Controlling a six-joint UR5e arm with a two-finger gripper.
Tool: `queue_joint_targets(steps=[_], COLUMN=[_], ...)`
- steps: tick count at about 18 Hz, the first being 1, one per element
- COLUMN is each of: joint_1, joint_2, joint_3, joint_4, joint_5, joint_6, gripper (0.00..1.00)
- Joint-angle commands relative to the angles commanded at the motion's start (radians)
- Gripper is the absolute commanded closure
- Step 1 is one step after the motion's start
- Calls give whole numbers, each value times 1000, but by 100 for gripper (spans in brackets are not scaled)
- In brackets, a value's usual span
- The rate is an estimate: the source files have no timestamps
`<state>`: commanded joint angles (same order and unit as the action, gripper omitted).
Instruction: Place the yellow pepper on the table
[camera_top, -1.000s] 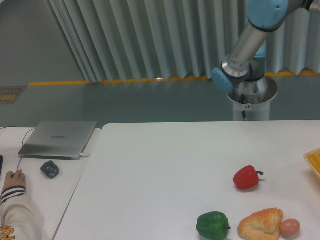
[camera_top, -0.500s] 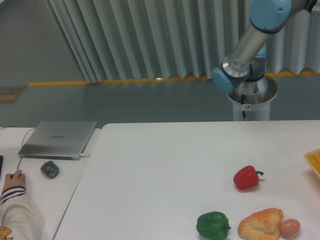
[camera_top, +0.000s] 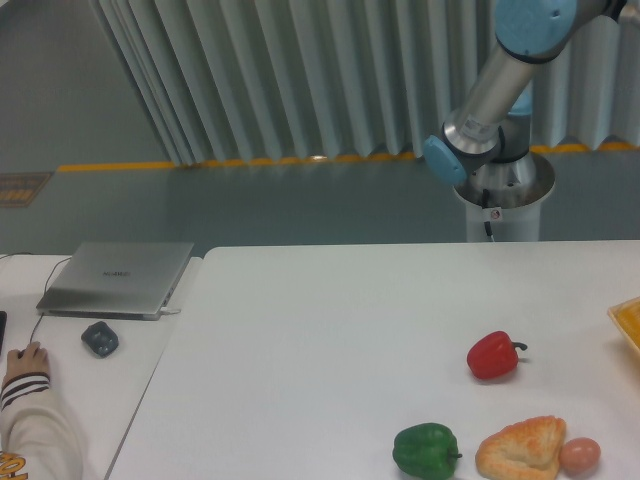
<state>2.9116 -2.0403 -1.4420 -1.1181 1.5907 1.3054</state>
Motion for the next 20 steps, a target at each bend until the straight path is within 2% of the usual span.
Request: queue_joint_targets(steps=[4, 7, 9, 13, 16, 20], joint_1=[-38, -75, -95, -149, -186, -262], joint_2=[40, 60, 60, 71, 83, 95], joint_3=[43, 51, 78, 103, 103, 101], joint_4=[-123, -146, -213, -296, -348, -373], joint_5=[-3, -6, -15, -29, -38, -17], joint_6=[-6, -21, -31, -43, -31, -25], gripper=[64, 64, 64, 64, 64, 64])
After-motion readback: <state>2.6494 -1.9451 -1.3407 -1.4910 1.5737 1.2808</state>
